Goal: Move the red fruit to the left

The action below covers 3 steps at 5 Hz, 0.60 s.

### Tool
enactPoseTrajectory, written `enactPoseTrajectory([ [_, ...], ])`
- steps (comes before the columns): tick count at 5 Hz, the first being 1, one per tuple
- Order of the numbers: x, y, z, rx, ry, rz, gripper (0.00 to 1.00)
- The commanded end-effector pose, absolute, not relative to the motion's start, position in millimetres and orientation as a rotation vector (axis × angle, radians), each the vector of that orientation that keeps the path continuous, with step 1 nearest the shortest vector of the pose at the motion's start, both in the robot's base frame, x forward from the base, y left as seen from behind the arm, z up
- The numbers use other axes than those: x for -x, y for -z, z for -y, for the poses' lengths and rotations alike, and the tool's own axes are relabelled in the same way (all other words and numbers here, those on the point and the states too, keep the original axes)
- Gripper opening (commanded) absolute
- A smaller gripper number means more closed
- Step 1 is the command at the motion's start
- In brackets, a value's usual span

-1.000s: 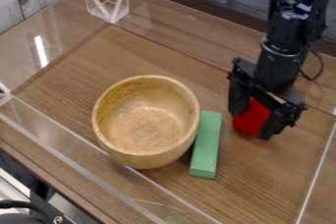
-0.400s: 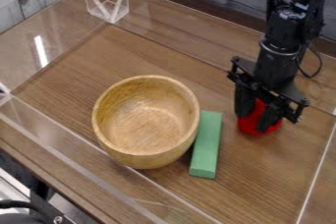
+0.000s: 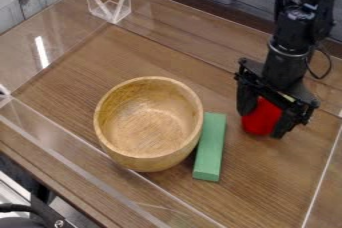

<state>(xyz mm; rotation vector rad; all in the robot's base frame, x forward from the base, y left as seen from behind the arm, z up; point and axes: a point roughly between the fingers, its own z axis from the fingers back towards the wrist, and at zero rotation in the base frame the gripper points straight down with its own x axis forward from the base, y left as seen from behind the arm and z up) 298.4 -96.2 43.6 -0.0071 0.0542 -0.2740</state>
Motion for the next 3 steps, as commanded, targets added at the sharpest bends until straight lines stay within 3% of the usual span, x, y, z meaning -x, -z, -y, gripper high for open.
enactPoseTrajectory([
  [1,-303.6,-53.0,94.3,0.012,0.312,0.004,1.0],
  [2,-310.6,-52.3,95.8,0.008,0.236,0.006,0.0],
  [3,-315.3,-56.3,98.5,0.001,0.161,0.006,1.0],
])
